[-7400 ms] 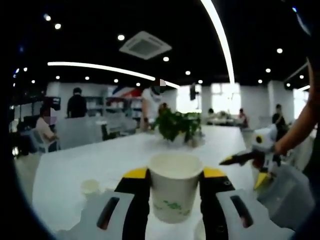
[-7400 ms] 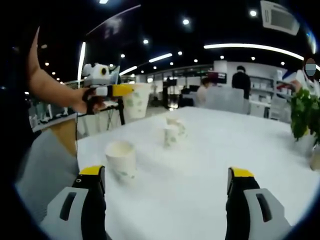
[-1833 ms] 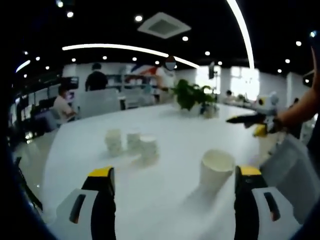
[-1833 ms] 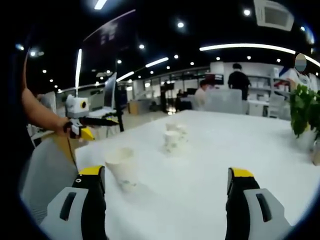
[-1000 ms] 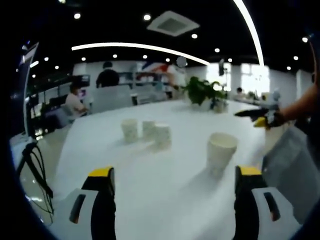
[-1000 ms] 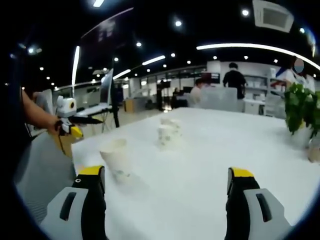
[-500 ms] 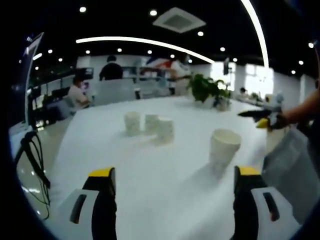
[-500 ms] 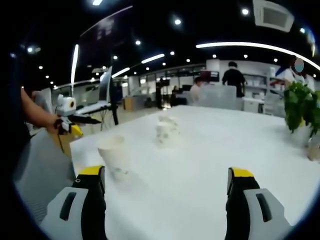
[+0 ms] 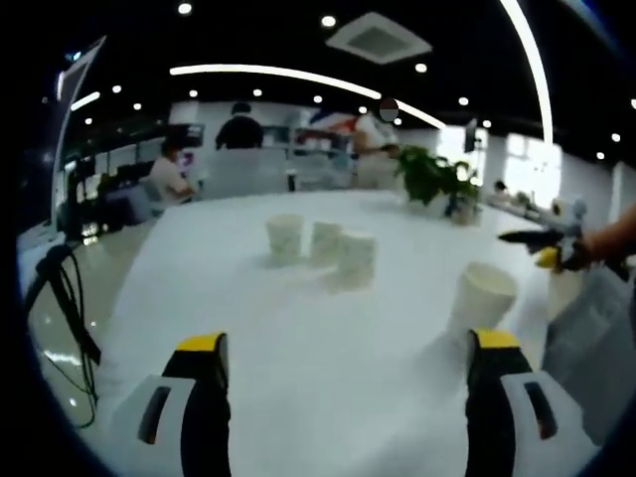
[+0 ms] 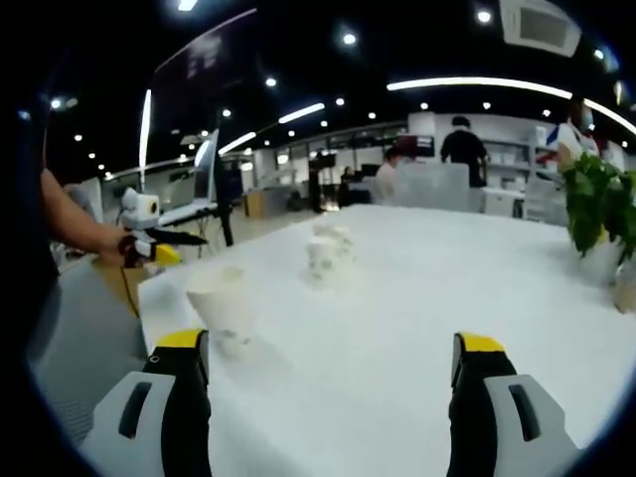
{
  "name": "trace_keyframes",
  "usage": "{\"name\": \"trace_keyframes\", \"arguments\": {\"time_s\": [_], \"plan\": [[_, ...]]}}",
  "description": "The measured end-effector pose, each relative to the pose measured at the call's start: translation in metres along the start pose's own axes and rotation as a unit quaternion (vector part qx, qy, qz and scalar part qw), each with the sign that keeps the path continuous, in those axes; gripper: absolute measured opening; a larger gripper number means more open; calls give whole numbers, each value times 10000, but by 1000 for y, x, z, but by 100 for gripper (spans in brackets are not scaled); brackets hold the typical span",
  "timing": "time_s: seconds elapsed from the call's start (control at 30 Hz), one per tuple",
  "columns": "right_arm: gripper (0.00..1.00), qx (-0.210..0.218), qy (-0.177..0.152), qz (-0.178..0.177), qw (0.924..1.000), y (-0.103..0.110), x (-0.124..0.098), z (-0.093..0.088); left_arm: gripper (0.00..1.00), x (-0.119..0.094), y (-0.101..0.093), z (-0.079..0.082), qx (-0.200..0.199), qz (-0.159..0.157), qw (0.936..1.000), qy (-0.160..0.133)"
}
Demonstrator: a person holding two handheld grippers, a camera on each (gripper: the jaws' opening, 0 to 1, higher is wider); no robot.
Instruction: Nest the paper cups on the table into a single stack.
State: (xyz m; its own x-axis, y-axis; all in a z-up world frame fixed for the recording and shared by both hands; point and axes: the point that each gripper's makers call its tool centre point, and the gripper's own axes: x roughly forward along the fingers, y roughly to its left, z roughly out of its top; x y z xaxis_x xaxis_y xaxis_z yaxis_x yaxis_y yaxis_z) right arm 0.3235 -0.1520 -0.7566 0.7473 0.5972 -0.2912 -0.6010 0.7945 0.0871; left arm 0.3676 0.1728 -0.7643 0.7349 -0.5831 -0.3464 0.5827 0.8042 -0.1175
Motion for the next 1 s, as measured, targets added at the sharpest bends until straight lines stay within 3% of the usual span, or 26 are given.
{"name": "trace_keyframes", "arguments": {"time_s": [0.17, 0.23, 0.43, 0.73, 1.0], "plan": [[100, 121, -117, -43, 9998, -5, 3, 8, 99, 15, 5, 7, 79, -54, 10000, -27], [100, 129, -132, -59, 9998, -7, 5, 9, 99, 22, 9, 4, 13, -81, 9998, 185], [100, 137, -105, -86, 9998, -10, 7, 9, 99, 41, 13, 19, 190, -168, 9997, -48], [99, 135, 79, -20, 9999, -11, 10, 6, 99, 71, 20, 32, 149, -238, 9995, -108], [100, 145, 46, -19, 9999, -13, 11, 8, 98, 99, 28, 44, 185, -313, 9992, -137]]}}
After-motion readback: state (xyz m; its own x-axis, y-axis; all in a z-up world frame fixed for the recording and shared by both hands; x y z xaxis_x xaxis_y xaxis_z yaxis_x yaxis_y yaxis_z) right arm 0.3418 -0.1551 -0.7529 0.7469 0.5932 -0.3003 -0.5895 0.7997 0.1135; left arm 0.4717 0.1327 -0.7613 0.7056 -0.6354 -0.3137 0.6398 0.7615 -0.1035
